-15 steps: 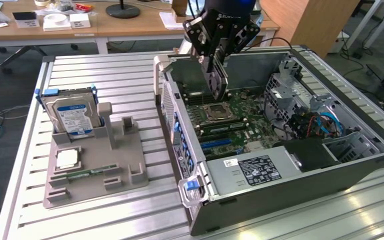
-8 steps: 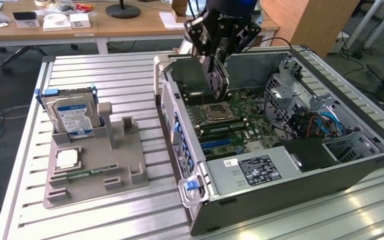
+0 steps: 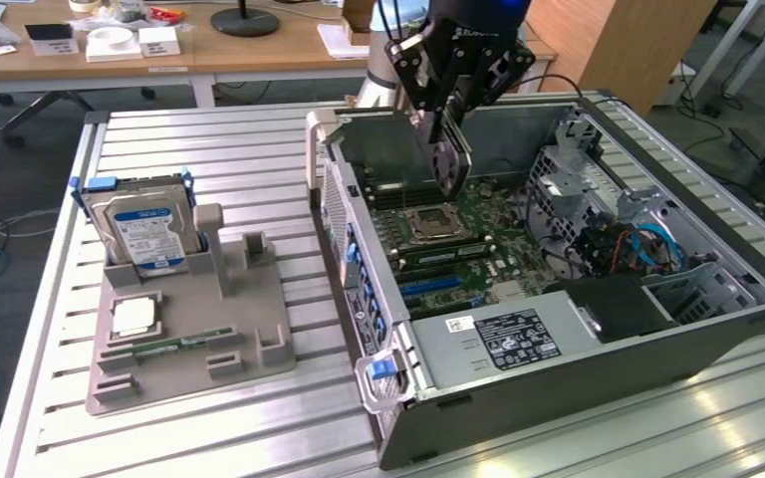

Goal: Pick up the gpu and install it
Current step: 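Pick up the gpu and move the gpu toward the slot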

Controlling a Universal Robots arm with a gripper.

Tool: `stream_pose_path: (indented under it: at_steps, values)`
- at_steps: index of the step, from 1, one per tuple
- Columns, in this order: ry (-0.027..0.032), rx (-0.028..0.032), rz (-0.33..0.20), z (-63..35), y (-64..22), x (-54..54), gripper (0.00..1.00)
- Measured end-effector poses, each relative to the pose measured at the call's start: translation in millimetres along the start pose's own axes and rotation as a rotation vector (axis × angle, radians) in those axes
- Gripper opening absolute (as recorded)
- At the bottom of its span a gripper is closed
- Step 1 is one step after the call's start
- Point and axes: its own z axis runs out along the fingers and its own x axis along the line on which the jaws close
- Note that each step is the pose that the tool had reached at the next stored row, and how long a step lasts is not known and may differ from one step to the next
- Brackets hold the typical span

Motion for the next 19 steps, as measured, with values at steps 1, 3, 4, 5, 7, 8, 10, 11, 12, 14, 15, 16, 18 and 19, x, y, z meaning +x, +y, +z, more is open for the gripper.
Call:
stream_pose_path:
  at_steps: [1,3,4,5,7,8,10,11,12,14,15,16,18,19]
  values:
    - [0.0,0.0,0.0,0.0,0.0,-1.8,0.27]
    - [0.0001,0.0001,0.0,-0.1,0.0,-3.3,0.27]
    - [0.0,0.0,0.0,0.0,0.0,-3.2,0.27]
    - [0.0001,0.0001,0.0,0.0,0.0,-3.2,0.27]
    - [0.0,0.0,0.0,0.0,0.0,-3.3,0.27]
    - [0.0,0.0,0.0,0.0,0.0,-3.3,0.27]
    - [0.0,0.0,0.0,0.0,0.0,-3.3,0.27]
    - [0.0,0.0,0.0,0.0,0.0,-3.4,0.27]
    - [0.0001,0.0,0.0,0.0,0.0,-3.9,0.27]
    - [0.0001,0.0,0.0,0.0,0.0,-5.2,0.27]
    - [0.0,0.0,0.0,0.0,0.0,-6.1,0.27]
    - [0.0,0.0001,0.0,0.0,0.0,-7.1,0.27]
    - [0.0,0.0001,0.0,0.0,0.0,-9.1,0.27]
    - [0.0001,0.0,0.0,0.0,0.0,-9.7,0.27]
